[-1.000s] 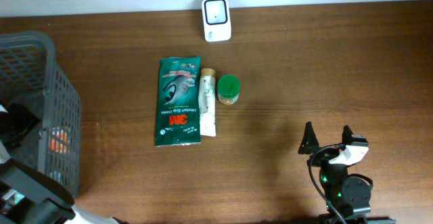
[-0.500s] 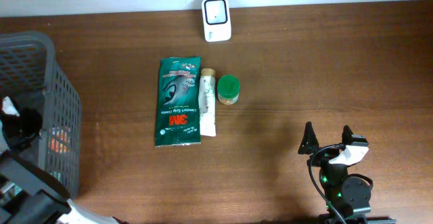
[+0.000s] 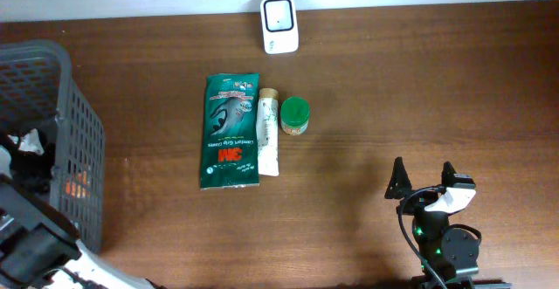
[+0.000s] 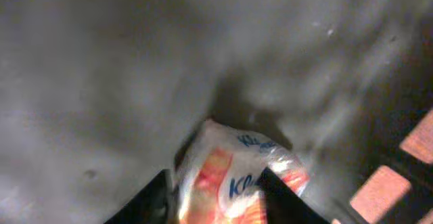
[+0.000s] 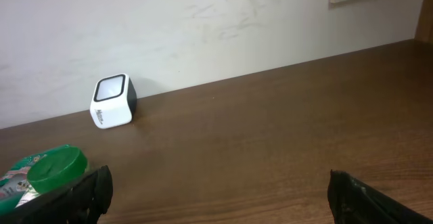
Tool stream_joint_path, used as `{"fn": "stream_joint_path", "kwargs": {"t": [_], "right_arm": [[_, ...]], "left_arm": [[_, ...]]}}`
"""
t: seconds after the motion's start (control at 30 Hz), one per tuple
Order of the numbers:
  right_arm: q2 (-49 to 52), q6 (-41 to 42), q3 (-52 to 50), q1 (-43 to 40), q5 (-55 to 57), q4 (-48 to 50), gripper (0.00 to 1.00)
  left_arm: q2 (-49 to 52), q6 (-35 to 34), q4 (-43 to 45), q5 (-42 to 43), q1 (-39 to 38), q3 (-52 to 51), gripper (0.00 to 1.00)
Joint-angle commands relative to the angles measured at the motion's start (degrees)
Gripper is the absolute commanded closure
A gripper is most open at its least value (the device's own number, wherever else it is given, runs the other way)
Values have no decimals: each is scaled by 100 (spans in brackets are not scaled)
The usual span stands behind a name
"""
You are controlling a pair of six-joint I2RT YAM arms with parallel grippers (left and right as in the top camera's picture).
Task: Scan the item barcode
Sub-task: 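Reach into the basket and grasp the small orange box, then carry the orange box past the scanner and set it right of the jar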
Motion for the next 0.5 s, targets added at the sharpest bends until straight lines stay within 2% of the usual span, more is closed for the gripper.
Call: {"fn": "stream_joint_path", "kwargs": {"t": [0.0,0.07,0.3,0.47], "right_arm": [[-44,-37,-26,31,-13,-46,2],[-44,-37,-26,31,-13,-46,2],[-44,-37,-26,31,-13,-46,1],[-44,-37,-26,31,-13,-46,2]], "left_arm": [[170,81,-11,72,20,-59,84],[170,79,-7,72,20,-59,99],[9,7,-310,74,20,424,100],[-575,-597,-892,127,20,1781,100]]}}
